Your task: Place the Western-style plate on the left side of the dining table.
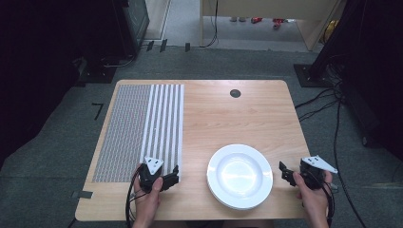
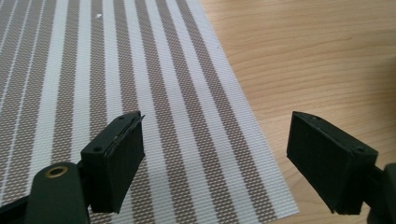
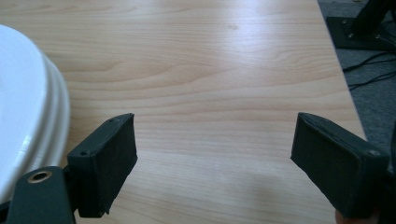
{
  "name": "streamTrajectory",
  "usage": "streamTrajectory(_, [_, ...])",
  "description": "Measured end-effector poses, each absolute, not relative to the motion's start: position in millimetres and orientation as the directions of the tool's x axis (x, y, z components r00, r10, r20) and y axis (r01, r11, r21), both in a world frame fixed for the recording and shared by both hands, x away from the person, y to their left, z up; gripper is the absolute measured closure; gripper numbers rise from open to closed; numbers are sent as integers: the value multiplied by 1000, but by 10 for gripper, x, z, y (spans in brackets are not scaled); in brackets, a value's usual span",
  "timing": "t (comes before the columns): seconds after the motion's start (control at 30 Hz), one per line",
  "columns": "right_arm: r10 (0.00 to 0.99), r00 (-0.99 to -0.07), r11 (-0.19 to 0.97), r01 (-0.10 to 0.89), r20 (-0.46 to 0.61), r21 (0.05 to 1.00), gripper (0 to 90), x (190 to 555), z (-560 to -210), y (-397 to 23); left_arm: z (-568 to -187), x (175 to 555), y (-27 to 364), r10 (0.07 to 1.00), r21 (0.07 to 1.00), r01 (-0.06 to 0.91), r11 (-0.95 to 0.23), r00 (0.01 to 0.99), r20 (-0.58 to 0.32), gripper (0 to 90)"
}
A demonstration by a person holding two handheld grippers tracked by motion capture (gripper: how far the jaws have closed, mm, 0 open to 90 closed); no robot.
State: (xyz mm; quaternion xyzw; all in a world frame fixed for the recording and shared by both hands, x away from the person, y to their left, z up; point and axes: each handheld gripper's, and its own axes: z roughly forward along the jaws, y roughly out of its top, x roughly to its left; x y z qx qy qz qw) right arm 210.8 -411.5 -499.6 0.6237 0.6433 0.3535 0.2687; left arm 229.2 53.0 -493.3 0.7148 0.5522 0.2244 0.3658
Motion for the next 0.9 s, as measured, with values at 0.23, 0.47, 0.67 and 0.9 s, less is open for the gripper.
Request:
streamTrajectory(0.23, [989,-68,-67,599,134,798,144,2164,-4830,-4036,-4887,2333,343,942,775,617,-140,324,-88,192])
streamTrajectory(0.47, [988,-54,-82,605,144,792,148,2234,-4708,-3949,-4861,2375,157,926,775,610,-163,365,-93,192])
streamTrajectory(0.67, [980,-113,-68,590,166,804,183,2267,-4688,-3844,-4864,2386,30,915,781,600,-174,392,-98,192])
streamTrajectory(0.9, [969,-167,-47,596,182,801,185,2219,-4787,-3761,-4912,2356,-97,898,779,595,-196,429,-101,192])
